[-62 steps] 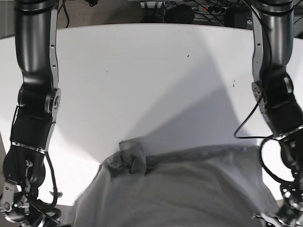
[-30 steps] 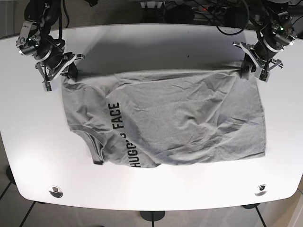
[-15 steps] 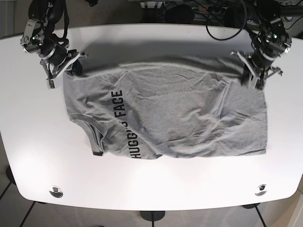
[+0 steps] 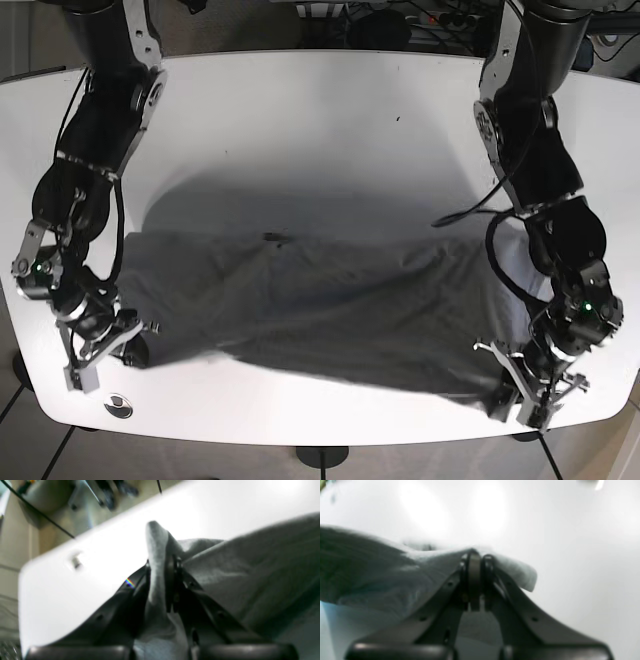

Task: Fold the T-shirt properly
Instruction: 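Lift the shirt again with both grippers and drop it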

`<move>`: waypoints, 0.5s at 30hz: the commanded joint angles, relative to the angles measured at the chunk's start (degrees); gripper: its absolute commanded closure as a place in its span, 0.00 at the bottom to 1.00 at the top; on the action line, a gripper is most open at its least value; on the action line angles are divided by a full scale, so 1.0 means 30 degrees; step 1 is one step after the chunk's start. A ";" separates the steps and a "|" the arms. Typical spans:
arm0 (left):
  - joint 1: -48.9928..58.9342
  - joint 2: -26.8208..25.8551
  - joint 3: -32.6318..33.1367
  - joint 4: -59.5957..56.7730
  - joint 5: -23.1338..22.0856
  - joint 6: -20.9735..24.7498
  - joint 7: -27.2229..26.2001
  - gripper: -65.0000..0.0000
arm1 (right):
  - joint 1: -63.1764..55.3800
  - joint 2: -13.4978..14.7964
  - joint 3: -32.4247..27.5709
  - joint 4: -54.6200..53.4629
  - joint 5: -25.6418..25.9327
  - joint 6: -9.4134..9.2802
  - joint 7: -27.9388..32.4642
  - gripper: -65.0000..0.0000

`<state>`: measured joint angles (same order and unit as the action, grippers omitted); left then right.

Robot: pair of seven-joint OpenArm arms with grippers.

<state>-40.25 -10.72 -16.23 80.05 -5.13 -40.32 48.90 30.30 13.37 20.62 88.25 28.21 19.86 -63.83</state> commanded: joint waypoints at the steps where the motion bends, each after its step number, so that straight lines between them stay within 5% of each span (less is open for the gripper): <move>1: -0.2745 -0.0251 0.0003 -0.0530 -0.0299 0.0105 -0.0404 0.99 | 0.2719 0.0600 -0.0237 -0.0214 0.0283 0.0077 0.0399 0.97; 10: -1.0569 -0.1393 0.1644 -0.0207 -0.0328 0.0105 0.0621 0.99 | 1.1979 0.1860 -0.3812 -0.0302 0.0371 0.0311 -0.0920 0.96; 11: -1.1038 -0.1423 0.1644 0.0584 -0.0357 0.0105 0.1120 0.99 | 1.2565 0.1977 -0.3900 -0.0068 0.0371 0.0751 -0.1155 0.96; 15: -1.0012 -0.1423 0.1585 0.4276 -0.0445 0.0105 0.3230 0.99 | 1.1481 0.2446 -0.3724 0.1573 0.0371 0.0927 -0.2268 0.96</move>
<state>-68.58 -14.98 -11.62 92.79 -6.02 -40.12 59.29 63.07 20.43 9.39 92.71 28.88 22.50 -71.20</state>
